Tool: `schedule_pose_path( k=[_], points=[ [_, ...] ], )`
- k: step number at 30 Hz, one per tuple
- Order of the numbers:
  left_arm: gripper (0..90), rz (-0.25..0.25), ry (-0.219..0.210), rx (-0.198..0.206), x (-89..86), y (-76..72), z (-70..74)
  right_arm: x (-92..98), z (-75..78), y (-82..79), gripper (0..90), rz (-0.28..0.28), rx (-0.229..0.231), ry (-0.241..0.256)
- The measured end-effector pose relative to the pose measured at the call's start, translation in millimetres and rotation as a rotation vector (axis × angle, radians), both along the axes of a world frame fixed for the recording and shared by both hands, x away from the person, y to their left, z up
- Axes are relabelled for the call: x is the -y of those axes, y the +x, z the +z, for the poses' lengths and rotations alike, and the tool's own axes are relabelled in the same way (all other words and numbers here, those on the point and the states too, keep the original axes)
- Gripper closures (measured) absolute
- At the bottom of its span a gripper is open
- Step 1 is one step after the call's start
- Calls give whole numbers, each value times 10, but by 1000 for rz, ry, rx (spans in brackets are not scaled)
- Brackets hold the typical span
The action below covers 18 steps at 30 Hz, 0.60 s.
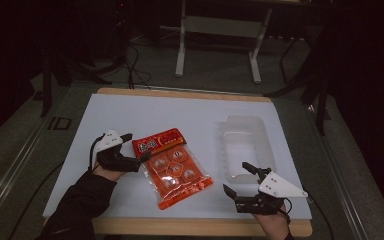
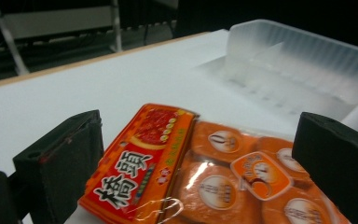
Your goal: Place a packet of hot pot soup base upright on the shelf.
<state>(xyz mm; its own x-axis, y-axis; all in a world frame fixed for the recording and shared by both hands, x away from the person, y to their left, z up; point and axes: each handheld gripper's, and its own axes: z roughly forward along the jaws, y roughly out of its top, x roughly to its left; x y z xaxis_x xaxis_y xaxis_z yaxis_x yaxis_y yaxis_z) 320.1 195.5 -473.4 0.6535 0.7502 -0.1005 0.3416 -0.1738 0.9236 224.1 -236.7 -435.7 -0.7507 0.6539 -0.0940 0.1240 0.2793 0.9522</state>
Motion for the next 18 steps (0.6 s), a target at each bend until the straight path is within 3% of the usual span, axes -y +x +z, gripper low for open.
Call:
schedule_pose_path(
  k=[2,6,16,18],
  points=[
    [35,27,6,-10,-12,75,-48,-3,-1,-2,126,1,0,-4],
    [39,76,61,-43,-16,227,-164,-18,-8,-3,127,12,-3,-12],
    [147,139,89,-171,-61,454,-423,-11,-21,7,130,21,-10,-11],
    [153,164,96,-176,-63,470,-469,-20,-27,8,130,23,-15,-18]
  ],
)
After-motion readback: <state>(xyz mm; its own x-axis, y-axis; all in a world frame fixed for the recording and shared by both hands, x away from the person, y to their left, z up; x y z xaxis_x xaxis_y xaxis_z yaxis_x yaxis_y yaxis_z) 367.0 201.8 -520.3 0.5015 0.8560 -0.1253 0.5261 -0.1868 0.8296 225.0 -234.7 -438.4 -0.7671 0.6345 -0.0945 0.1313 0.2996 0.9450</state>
